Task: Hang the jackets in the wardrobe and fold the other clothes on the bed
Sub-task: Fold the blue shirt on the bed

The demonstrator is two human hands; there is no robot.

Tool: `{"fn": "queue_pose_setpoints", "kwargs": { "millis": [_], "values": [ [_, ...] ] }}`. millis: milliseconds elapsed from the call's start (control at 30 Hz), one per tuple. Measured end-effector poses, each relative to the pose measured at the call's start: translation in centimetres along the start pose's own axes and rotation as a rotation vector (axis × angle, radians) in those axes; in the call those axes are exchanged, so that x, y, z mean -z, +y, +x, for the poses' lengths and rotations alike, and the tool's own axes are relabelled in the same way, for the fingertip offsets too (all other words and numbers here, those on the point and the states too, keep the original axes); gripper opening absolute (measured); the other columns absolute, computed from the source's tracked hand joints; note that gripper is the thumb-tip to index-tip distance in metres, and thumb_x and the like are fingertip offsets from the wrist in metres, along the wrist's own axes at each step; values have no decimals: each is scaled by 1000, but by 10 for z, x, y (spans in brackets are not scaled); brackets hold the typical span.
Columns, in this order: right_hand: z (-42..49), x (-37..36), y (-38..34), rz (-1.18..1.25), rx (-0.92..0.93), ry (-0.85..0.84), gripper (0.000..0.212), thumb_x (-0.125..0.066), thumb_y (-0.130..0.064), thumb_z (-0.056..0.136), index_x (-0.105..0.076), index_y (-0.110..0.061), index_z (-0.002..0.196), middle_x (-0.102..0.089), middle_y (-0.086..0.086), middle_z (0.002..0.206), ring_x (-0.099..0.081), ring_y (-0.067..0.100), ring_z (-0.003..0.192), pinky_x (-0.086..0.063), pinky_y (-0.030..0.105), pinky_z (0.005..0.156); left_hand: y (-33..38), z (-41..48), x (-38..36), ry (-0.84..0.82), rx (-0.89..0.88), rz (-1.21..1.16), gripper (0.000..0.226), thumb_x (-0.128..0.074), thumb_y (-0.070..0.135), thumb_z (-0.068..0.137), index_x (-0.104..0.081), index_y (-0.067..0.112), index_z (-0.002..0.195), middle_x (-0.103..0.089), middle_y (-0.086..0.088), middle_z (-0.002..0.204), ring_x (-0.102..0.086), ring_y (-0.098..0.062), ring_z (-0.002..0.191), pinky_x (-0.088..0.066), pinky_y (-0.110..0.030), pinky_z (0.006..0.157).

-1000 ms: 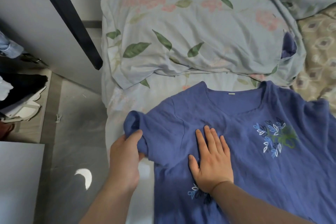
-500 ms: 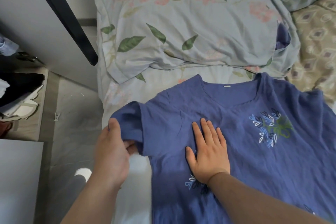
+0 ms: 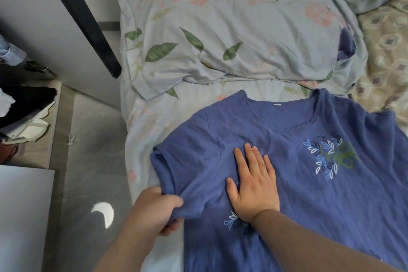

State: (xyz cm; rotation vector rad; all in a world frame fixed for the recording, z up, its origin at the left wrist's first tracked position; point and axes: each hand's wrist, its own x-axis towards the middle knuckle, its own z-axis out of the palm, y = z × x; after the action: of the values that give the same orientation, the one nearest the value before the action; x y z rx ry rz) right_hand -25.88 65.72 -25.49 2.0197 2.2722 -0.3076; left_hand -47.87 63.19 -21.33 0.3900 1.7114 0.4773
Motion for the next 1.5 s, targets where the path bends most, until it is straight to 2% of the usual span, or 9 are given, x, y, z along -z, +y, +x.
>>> {"fn": "queue_pose_setpoints", "kwargs": {
  "millis": [167, 367, 500, 567, 700, 967, 1167, 1367, 1500],
  "values": [
    [-1, 0, 1, -17, 8, -3, 72, -36, -51, 89, -38, -14, 151, -35, 12, 157, -32, 29, 146, -13, 46, 117, 34, 8, -3, 227, -247, -73, 30, -80, 44, 72, -70, 17, 80, -72, 2, 68, -70, -15, 62, -53, -27, 53],
    [0, -1, 2, -19, 10, 5, 72, -38, -51, 89, -40, -14, 150, -36, 12, 156, -34, 29, 145, -15, 47, 116, 63, 45, -17, 268, -376, -213, 17, -77, 14, 76, -67, 23, 86, -71, 2, 84, -70, -22, 86, -55, -36, 74],
    [0, 0, 1, -19, 14, -4, 72, -40, -51, 88, -40, -14, 150, -36, 12, 156, -34, 29, 145, -17, 47, 115, 54, 56, 2, 309, -446, -353, 16, -69, 16, 83, -69, 31, 88, -73, 0, 99, -68, -22, 99, -54, -47, 92],
    [1, -1, 2, -18, 16, -4, 72, -40, -51, 89, -39, -15, 151, -35, 12, 157, -33, 29, 145, -16, 48, 115, 50, 59, 9, 282, -403, -311, 3, -68, 24, 87, -66, 26, 89, -72, -2, 94, -69, -27, 96, -55, -51, 89],
    [1, -1, 3, -21, 14, -8, 72, -40, -51, 88, -40, -15, 150, -36, 12, 156, -34, 30, 145, -17, 48, 115, 48, 43, 3, 285, -302, -198, 51, -76, 57, 58, -65, 19, 91, -72, -2, 87, -71, -24, 81, -59, -48, 71],
    [1, -3, 3, -4, 17, -3, 72, -40, -51, 88, -40, -14, 150, -36, 12, 156, -32, 29, 146, -15, 47, 116, 28, 35, 0, 200, -394, 89, 26, -70, 8, 73, -58, 27, 86, -66, 2, 80, -66, -25, 78, -56, -50, 69],
    [1, -4, 3, -7, 20, -7, 73, -38, -51, 88, -38, -14, 151, -34, 13, 157, -31, 29, 146, -14, 47, 117, 18, 34, 13, 15, -410, -70, 39, -64, 15, 65, -67, 39, 96, -73, 4, 89, -71, -19, 82, -57, -38, 66],
    [1, -7, 4, 1, 27, 2, 73, -36, -52, 89, -36, -14, 152, -32, 12, 158, -29, 29, 147, -13, 47, 117, 26, 35, -4, 60, -481, -126, 40, -77, 12, 77, -67, 48, 89, -73, 14, 87, -70, -4, 75, -53, -16, 53],
    [2, -7, 4, 52, 36, 1, 75, -29, -56, 91, -25, -19, 156, -19, 9, 163, -16, 26, 152, -4, 44, 120, 20, 27, -6, 116, -479, -76, 55, -61, -8, 78, -65, 46, 89, -71, 5, 84, -70, -19, 76, -58, -36, 64]
  ]
}}
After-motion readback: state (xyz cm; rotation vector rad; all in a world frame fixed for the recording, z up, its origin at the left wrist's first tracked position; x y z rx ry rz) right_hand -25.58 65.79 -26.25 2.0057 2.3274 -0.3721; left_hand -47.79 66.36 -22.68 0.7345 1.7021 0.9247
